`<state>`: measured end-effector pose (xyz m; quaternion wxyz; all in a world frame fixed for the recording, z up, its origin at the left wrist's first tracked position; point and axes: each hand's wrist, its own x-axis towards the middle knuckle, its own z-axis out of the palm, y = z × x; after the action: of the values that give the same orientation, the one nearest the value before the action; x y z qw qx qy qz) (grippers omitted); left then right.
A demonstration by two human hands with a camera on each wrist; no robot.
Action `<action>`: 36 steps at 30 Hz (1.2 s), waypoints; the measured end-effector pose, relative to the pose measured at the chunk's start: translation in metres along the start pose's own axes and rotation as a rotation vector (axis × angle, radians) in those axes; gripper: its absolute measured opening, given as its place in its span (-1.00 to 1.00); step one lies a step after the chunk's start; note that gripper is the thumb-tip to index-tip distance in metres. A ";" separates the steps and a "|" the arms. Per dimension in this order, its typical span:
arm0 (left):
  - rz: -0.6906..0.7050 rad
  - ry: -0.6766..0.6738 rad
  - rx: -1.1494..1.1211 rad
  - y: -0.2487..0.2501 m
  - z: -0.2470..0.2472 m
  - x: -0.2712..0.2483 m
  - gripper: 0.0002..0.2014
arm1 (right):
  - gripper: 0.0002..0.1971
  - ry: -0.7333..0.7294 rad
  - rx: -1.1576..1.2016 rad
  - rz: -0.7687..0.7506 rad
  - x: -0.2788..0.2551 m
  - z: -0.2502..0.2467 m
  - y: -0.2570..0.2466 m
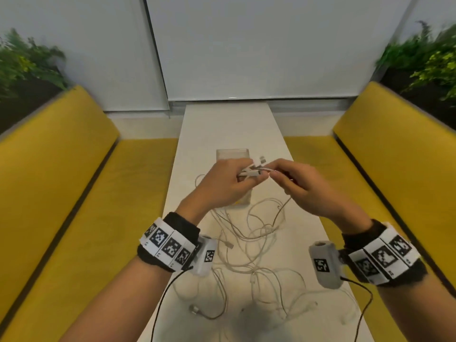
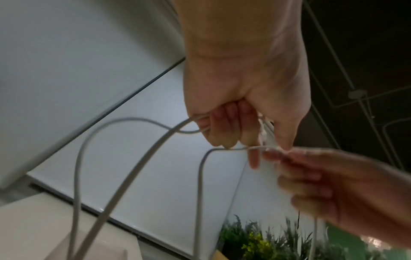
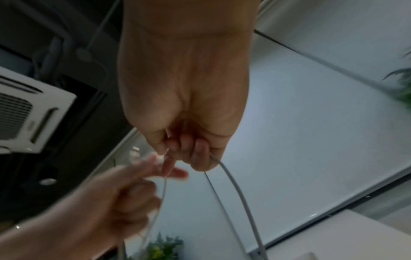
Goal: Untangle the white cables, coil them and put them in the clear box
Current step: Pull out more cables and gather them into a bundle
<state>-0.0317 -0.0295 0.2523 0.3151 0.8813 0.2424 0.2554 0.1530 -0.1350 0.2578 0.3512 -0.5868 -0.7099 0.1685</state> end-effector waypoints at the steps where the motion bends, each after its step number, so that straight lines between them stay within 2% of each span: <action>1: 0.013 -0.007 0.019 -0.001 0.000 0.001 -0.60 | -0.77 0.016 0.035 -0.024 0.001 0.000 -0.004; 4: 0.032 0.070 -0.005 -0.002 -0.014 -0.001 -0.56 | -0.73 0.040 0.123 -0.035 -0.001 -0.006 -0.002; 7: 0.065 0.279 -0.115 0.003 -0.040 -0.004 -0.50 | -0.57 -0.021 0.135 0.054 -0.011 -0.004 0.023; 10: 0.092 0.480 -0.170 0.004 -0.060 -0.006 -0.45 | -0.43 -0.009 0.238 0.170 -0.027 0.010 0.054; 13: 0.092 0.612 -0.215 0.008 -0.065 -0.008 -0.48 | -0.41 -0.009 0.336 0.263 -0.037 0.023 0.073; 16: 0.041 0.786 -0.387 0.008 -0.073 -0.007 -0.59 | -0.28 -0.068 0.264 0.319 -0.048 0.038 0.094; 18: 0.037 0.873 -0.409 0.006 -0.081 -0.007 -0.60 | -0.25 -0.105 0.227 0.385 -0.058 0.045 0.114; 20: 0.063 0.870 -0.405 0.008 -0.083 -0.007 -0.61 | -0.25 -0.134 0.203 0.449 -0.065 0.050 0.126; 23: 0.083 0.802 -0.338 0.012 -0.071 -0.006 -0.61 | -0.48 -0.141 0.154 0.383 -0.055 0.053 0.111; 25: 0.079 0.762 -0.307 0.011 -0.061 -0.006 -0.56 | -0.53 -0.130 0.223 0.367 -0.041 0.046 0.090; 26: 0.076 0.749 -0.316 0.010 -0.057 -0.007 -0.54 | -0.51 -0.193 0.298 0.386 -0.035 0.041 0.081; 28: 0.083 0.713 -0.330 0.008 -0.055 -0.008 -0.53 | -0.57 -0.474 0.366 0.447 -0.031 0.030 0.069; 29: 0.089 0.684 -0.326 0.007 -0.055 -0.009 -0.54 | -0.61 -0.632 0.324 0.490 -0.033 0.027 0.069; 30: 0.098 0.645 -0.318 0.007 -0.056 -0.010 -0.56 | -0.57 -0.753 0.262 0.563 -0.036 0.026 0.074; 31: 0.105 0.594 -0.320 0.008 -0.057 -0.011 -0.60 | -0.53 -0.814 0.200 0.659 -0.040 0.026 0.083; 33: 0.088 0.481 -0.393 0.010 -0.058 -0.012 -0.67 | -0.61 -0.770 0.056 0.814 -0.050 0.033 0.112; 35: 0.022 0.381 -0.531 0.011 -0.059 -0.012 -0.70 | -0.70 -0.607 -0.133 0.930 -0.064 0.050 0.140; 36: -0.027 0.332 -0.605 0.012 -0.060 -0.011 -0.72 | -0.66 -0.539 -0.219 0.971 -0.073 0.061 0.152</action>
<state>-0.0729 -0.0182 0.2969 0.5218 0.6910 0.2152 0.4517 0.2244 -0.1550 0.0944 -0.0231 -0.8153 -0.4363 0.3801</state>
